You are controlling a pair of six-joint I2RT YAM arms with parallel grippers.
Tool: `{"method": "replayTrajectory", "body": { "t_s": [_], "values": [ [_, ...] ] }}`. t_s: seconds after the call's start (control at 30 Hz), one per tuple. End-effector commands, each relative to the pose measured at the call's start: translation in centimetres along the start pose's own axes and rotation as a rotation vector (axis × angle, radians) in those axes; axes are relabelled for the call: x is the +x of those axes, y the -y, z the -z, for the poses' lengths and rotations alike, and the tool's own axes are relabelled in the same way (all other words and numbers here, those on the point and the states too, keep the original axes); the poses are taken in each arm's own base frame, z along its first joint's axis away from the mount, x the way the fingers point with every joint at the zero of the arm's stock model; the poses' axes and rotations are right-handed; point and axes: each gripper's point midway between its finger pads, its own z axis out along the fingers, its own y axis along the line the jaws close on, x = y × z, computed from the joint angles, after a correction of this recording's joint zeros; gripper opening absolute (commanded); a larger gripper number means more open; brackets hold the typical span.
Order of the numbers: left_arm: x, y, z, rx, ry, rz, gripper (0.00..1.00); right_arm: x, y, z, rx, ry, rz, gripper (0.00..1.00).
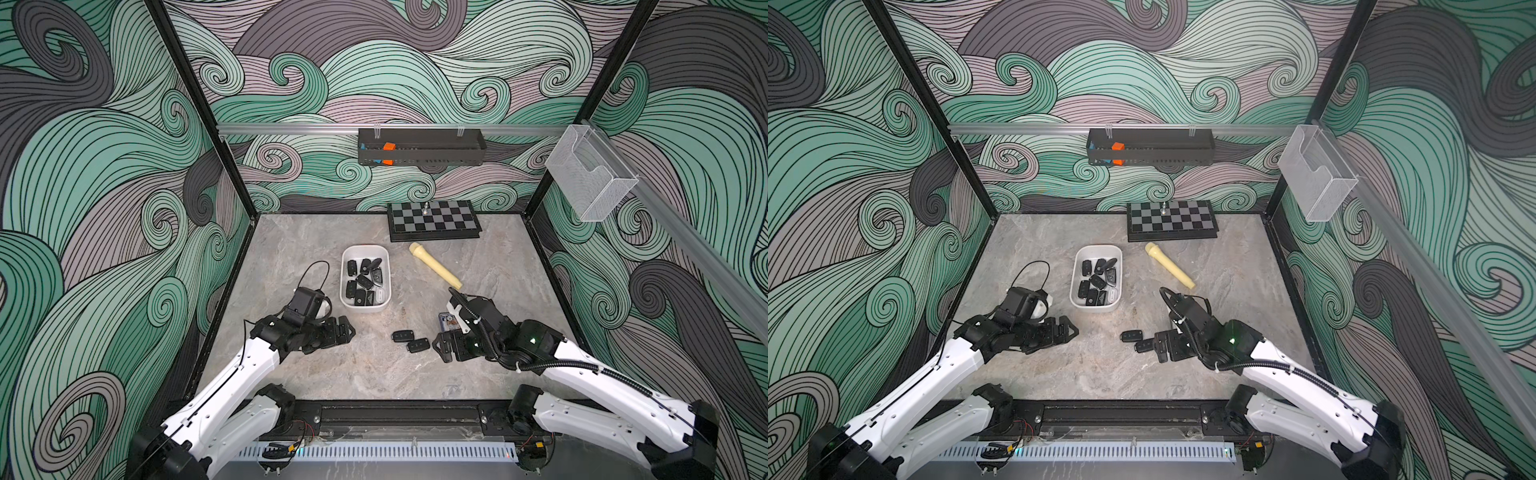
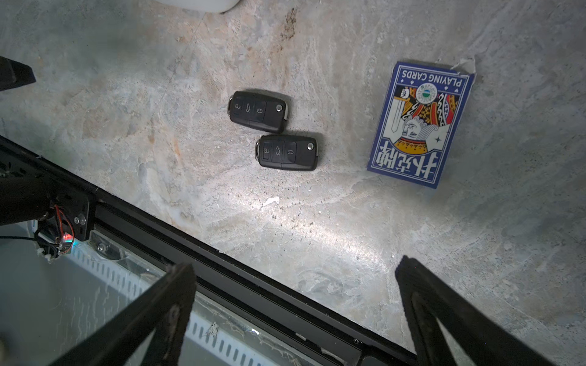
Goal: Place the car key into the storage box
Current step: Pick up the car key from the center of the board.
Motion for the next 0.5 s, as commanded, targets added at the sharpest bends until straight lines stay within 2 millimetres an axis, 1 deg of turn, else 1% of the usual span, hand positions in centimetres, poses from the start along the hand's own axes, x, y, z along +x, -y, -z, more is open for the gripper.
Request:
{"method": "replayTrajectory", "body": {
  "t_s": [0.0, 0.13, 0.2, 0.33, 0.47],
  "values": [
    [1.0, -0.4, -0.9, -0.084, -0.010, -0.017, 0.94, 0.8, -0.4, 0.0, -0.040, -0.015, -0.019, 0.99],
    [2.2, 0.3, -2.2, -0.140, -0.038, -0.103, 0.93, 1.2, -0.2, 0.0, -0.051, -0.014, -0.013, 0.99],
    [2.4, 0.8, -2.8, -0.171, -0.040, -0.150, 0.93, 1.2, -0.1, 0.2, -0.053, -0.006, -0.014, 0.99],
    [2.4, 2.4, -4.3, -0.195, -0.043, -0.235, 0.94, 1.3, 0.0, 0.3, -0.062, 0.005, -0.018, 0.99],
    [1.9, 4.3, -6.1, -0.235, -0.037, -0.338, 0.93, 1.2, 0.1, 0.6, -0.068, 0.017, -0.022, 0.99]
  ]
}}
